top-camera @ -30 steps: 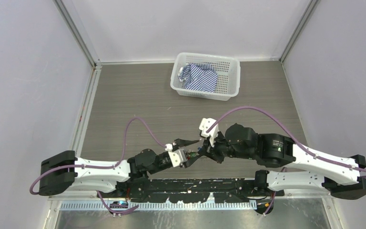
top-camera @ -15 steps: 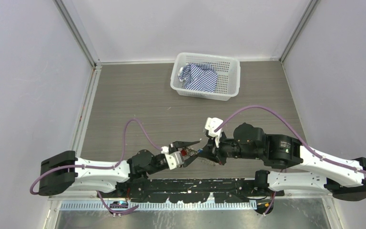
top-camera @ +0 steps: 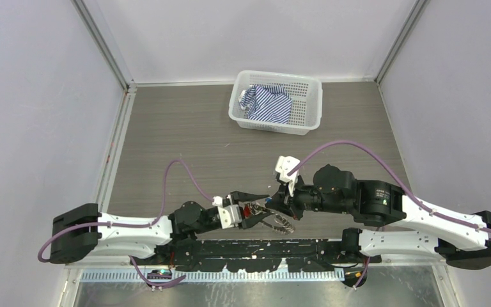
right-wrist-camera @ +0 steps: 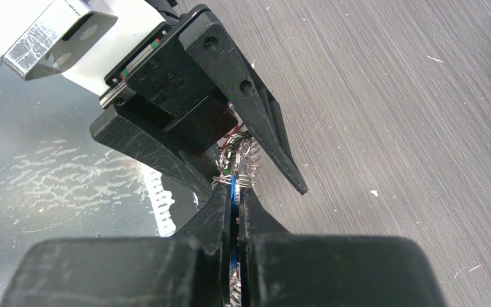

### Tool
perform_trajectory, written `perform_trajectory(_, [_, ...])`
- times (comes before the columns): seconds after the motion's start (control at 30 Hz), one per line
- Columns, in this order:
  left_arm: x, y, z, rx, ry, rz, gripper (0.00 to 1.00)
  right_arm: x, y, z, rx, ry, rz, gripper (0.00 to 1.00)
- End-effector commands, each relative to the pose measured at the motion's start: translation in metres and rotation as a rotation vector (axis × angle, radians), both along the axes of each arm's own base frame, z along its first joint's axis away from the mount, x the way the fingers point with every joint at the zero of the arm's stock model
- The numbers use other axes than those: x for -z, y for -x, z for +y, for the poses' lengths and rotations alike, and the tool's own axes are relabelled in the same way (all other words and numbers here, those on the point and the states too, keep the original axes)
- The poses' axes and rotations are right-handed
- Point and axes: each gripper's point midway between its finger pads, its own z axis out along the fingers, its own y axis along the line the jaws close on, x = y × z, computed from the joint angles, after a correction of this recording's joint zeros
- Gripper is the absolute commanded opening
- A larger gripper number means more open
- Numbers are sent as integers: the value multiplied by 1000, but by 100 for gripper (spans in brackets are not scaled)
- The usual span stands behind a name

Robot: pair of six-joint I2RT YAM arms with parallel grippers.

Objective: Remove the keys from the keyring

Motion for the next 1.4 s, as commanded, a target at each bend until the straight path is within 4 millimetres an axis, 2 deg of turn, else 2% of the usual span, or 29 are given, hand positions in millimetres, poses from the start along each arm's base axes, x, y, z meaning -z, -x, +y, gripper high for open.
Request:
perform_trajectory(0.0, [-37,3,6,13,135,6,50,-21,-1,7,-5,-65,-26,1])
perform_trajectory(0.17, [-47,3,13,1,177,8,52,-20,2,8,-17,-65,-13,1])
perform_trajectory(0.37, [-56,6,20,8,203,-16,60,-23,8,10,-50,-77,3,1])
perform_trajectory(0.53, [-45,2,16,-10,114,-23,63,-34,8,10,-55,-104,-10,1])
perform_trajectory(0.77, [-31,-1,7,-19,-1,-12,65,-37,9,9,-66,-102,-19,1])
perform_trajectory(1.13, [-45,-4,14,-41,89,-23,65,-34,12,9,-80,-88,-12,1])
perform_trajectory(1.37, [-55,12,15,44,91,-33,66,-36,13,9,-85,-87,-12,1])
